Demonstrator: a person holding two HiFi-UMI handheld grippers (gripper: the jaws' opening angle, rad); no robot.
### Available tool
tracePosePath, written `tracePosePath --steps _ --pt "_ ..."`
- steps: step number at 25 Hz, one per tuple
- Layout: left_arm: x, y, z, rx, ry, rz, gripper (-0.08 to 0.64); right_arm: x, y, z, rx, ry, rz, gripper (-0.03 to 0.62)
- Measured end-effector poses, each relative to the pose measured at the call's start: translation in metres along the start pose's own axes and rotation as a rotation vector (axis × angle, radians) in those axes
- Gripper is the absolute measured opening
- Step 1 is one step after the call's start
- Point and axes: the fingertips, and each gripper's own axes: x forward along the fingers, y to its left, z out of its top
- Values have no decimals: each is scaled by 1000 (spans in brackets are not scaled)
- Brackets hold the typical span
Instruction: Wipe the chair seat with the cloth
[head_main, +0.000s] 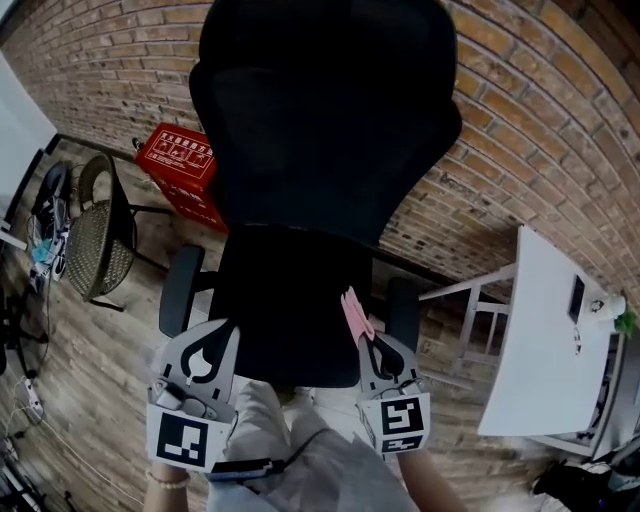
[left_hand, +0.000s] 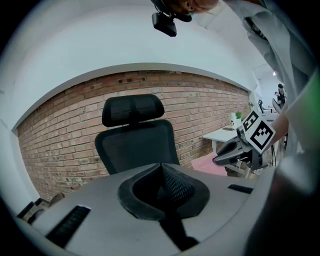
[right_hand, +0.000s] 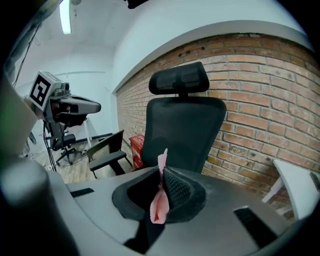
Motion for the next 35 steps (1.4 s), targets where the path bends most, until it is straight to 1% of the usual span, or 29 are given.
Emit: tracePosePath --steps 4,7,11,19,22,26,29,32,35 --pt "27 12 -25 -23 13 -29 18 36 -8 -18 56 30 -34 50" --pt "47 15 -50 -32 25 -56 18 65 -15 -34 105 43 -75 50" --pt "71 17 -80 -39 36 -82 18 100 -24 -60 126 88 -126 49" --pt "114 22 -127 -54 53 -122 18 158 -50 -93 111 131 -220 49" --pt "133 22 -145 -68 58 -129 18 180 -63 -106 105 126 -251 49" --pt "157 20 -169 -64 66 -155 18 209 -77 -128 105 148 -296 49" --pt "172 19 -183 -52 62 -175 18 228 -91 -145 119 147 -351 49" --pt "182 18 -201 -78 76 -191 18 244 -105 -157 131 146 -417 49" --pt "186 18 -218 -88 84 -206 18 259 -116 -166 115 157 -475 49"
